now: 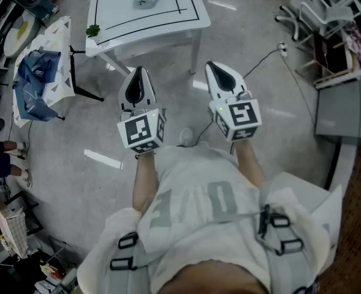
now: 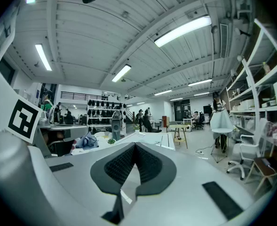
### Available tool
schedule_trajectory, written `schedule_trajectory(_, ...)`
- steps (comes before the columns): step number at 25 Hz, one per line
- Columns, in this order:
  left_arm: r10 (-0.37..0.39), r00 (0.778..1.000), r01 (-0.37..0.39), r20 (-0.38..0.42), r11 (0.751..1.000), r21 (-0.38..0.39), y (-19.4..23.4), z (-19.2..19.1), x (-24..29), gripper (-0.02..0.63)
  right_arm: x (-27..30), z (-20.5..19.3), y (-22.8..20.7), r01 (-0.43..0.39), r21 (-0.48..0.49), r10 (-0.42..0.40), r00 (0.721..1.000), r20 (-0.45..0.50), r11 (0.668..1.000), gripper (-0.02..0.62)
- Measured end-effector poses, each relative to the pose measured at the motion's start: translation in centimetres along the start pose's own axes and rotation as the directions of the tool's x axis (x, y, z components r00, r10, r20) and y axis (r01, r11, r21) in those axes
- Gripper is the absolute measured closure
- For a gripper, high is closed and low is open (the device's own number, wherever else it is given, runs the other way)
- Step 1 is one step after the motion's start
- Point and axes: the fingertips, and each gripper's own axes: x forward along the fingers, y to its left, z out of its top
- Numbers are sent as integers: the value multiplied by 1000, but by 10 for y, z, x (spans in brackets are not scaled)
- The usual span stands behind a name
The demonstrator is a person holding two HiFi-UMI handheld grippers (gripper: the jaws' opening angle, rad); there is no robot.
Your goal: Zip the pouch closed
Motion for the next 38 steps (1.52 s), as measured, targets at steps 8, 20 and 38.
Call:
schedule_trajectory(8, -29, 999, 30, 30, 999, -19, 17, 4, 13, 598, 23, -8, -1, -5, 49, 5, 1000, 8, 999, 589)
schedule_trajectory(20, -1, 999, 2, 34, 999, -35, 68, -5, 40, 598, 47, -18, 1, 45, 86, -44, 999, -16, 995, 589)
schedule_trajectory(38, -4, 999, 6, 50, 999, -42, 75, -1, 109, 598, 120, -13, -31, 8, 77, -9, 1000, 9, 997, 589)
